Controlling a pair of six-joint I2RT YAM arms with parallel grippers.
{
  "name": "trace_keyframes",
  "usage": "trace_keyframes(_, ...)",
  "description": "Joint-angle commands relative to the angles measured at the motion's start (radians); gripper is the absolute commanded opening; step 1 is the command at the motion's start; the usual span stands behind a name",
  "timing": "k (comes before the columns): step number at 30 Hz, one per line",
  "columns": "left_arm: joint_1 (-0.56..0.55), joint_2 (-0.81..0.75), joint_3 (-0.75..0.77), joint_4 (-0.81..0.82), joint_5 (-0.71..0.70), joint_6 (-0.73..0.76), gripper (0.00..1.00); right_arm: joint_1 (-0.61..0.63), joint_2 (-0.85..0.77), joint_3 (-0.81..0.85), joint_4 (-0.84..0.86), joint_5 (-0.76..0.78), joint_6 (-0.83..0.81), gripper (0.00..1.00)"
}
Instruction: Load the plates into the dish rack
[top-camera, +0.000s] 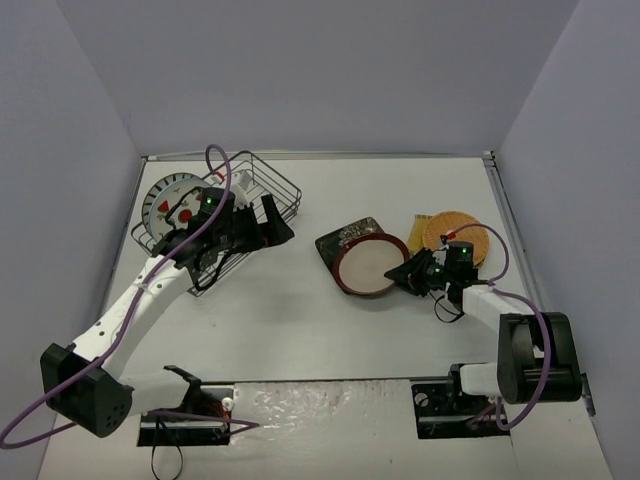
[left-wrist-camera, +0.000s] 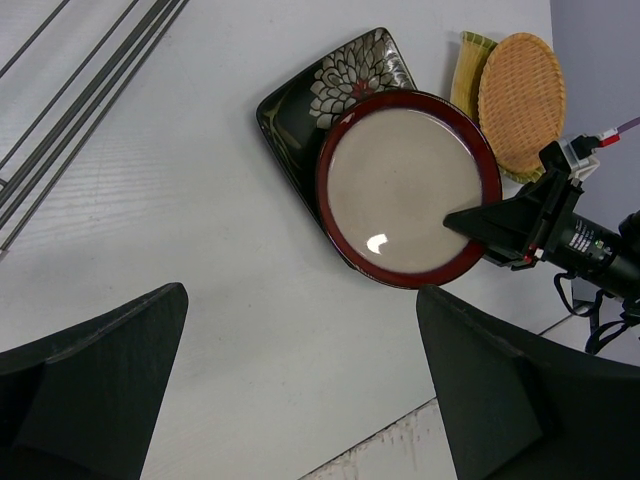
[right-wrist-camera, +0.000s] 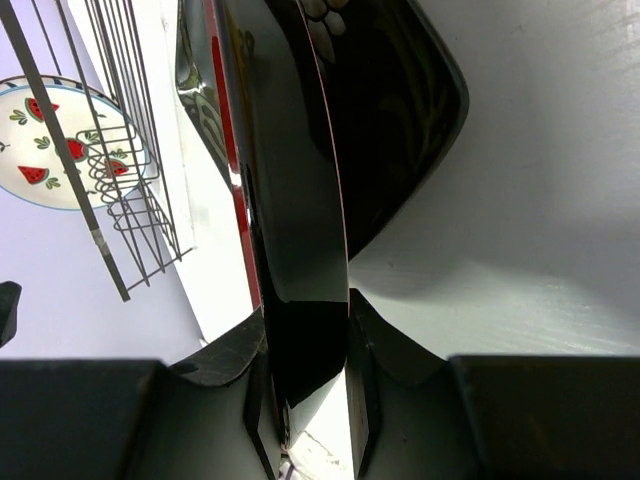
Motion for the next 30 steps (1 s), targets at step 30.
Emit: trace_keyframes(30, -0.014, 0.184, 0.124, 0.451, 0.269, -0.280, 0.97, 0.129, -0.101, 0.233, 0.715, -0.175, 0.385, 0.00)
